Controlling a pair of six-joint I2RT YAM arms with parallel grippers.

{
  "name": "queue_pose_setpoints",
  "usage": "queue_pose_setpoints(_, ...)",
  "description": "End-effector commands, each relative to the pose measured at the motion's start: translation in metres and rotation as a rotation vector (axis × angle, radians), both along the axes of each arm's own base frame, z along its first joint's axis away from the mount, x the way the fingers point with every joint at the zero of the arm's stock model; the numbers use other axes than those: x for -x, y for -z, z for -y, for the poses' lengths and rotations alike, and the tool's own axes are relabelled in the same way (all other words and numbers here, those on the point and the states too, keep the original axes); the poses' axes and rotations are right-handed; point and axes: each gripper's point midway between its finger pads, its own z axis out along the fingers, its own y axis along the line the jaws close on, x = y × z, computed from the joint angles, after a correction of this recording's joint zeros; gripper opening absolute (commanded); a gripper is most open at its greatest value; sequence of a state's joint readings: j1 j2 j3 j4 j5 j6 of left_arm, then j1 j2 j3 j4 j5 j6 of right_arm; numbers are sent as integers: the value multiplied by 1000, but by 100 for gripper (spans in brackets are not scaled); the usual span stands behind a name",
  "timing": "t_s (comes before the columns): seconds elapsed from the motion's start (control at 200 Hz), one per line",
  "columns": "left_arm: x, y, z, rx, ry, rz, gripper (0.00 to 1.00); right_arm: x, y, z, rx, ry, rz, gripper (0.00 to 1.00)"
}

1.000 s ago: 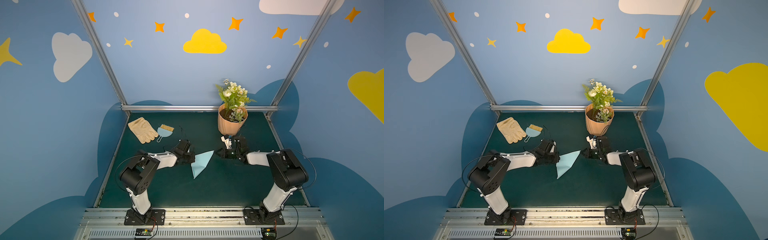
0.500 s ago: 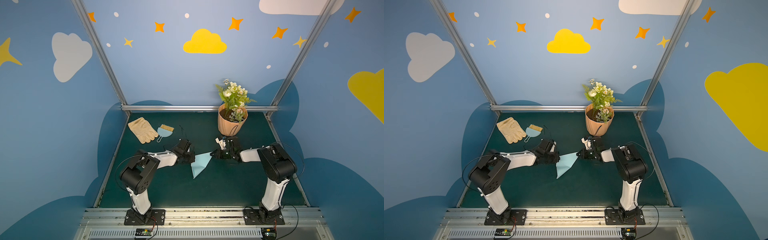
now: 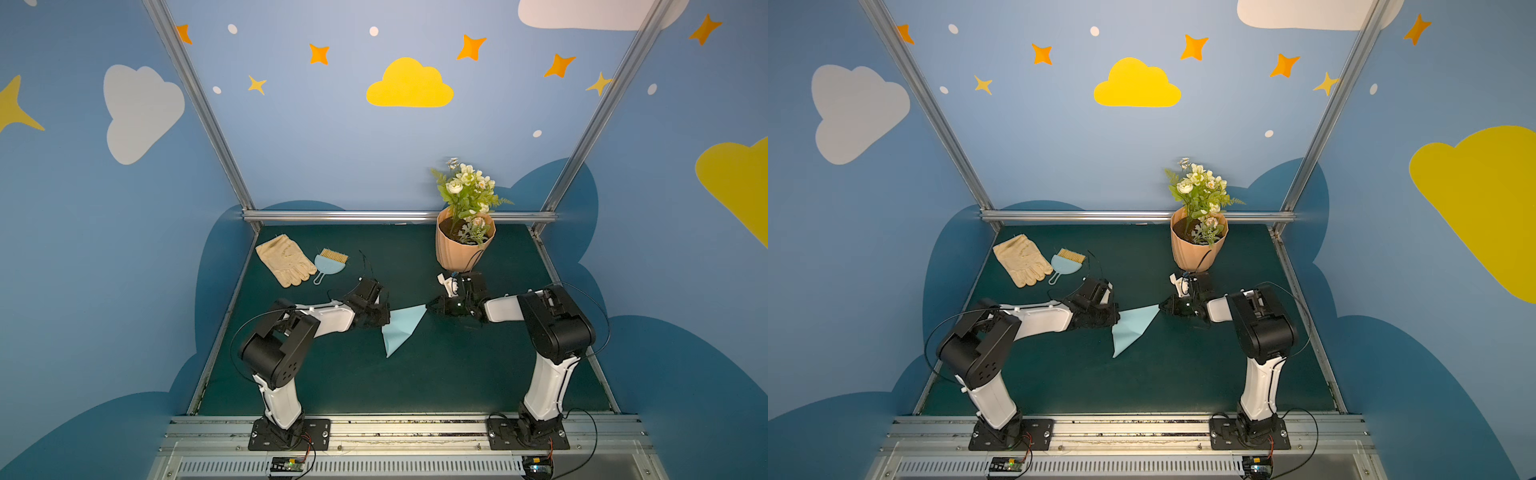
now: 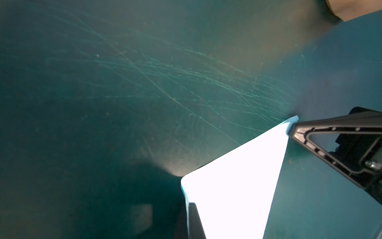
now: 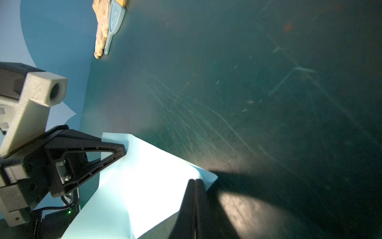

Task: Fold the square paper diagonally
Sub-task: Fold the paper at the center of the board.

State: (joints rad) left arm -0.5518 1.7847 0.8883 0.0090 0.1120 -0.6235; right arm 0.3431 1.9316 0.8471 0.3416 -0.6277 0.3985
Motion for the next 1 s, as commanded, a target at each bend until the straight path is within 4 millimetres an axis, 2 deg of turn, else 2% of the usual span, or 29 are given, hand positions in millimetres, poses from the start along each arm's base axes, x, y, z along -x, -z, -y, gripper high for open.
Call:
queue_pose_setpoints(0.0,30,32,-21,-107,10,-137,3,5,34,21,85,43,-76,0)
queue_pose_setpoints(0.215,30,30,-21,-106,7,-132,3,-3,31,30,101,71,-71,0)
queue_pose_setpoints(0.365,31,30,-22,-106,6,-133,3,-15,22,39,90,100,-57,0)
queue_pose_setpoints(0.456,31,30,-22,-107,8,-134,3,-21,14,36,73,93,-35,0)
queue_pose_setpoints(0.636,27,23,-21,-94,-2,-119,3,-15,-30,36,39,70,70,0)
queue_pose_setpoints(0.746,17,14,-8,-44,-9,-93,3,-2,-58,33,5,40,126,0)
queue_pose_setpoints(0.816,8,10,2,-27,-3,-78,3,4,-67,30,-26,23,138,0)
queue_pose_setpoints(0.906,-1,9,10,-34,0,-70,3,3,-61,26,-42,16,123,0)
queue_pose_setpoints(0.996,-1,10,15,-38,8,-75,3,-2,-53,19,-81,24,104,0)
